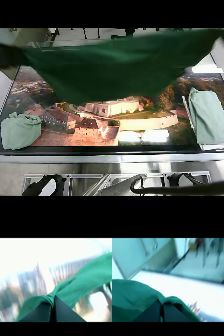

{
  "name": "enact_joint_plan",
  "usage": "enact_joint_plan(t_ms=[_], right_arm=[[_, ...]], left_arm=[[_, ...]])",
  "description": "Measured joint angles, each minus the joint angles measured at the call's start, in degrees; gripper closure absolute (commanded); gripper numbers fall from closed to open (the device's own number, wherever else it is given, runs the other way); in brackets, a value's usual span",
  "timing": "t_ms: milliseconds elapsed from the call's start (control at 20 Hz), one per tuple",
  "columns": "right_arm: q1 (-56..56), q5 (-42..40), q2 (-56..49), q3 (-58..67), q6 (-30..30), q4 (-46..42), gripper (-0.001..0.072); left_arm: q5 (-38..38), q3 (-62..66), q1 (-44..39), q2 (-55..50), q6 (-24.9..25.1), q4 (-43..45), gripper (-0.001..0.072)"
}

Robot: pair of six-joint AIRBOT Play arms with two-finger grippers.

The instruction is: Fold the shirts.

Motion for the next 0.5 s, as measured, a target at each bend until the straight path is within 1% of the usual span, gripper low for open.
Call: enact_joint_plan(t_ms=[150,250,350,500], right_arm=[[-0.8,-3.5,4.7,7.2,0.0,-3.5,0.0693],[-1.0,-4.2,6.0,9.6,0.0,-5.9,0.0693],[-1.1,-3.6,5.7,10.8,0.0,-7.6,0.0694],[-1.2,-0.6,2.9,10.0,0.9,-8.6,0.0694]], left_arm=[[2.9,6.3,0.0,7.1,-1.3,4.8,0.0692],[3.6,6.7,0.0,10.7,-2.2,8.1,0.0692],[3.8,3.8,0.0,13.4,-2.9,12.2,0.0692],[4.0,-5.1,-0.1,14.4,-3.7,15.3,0.0692]])
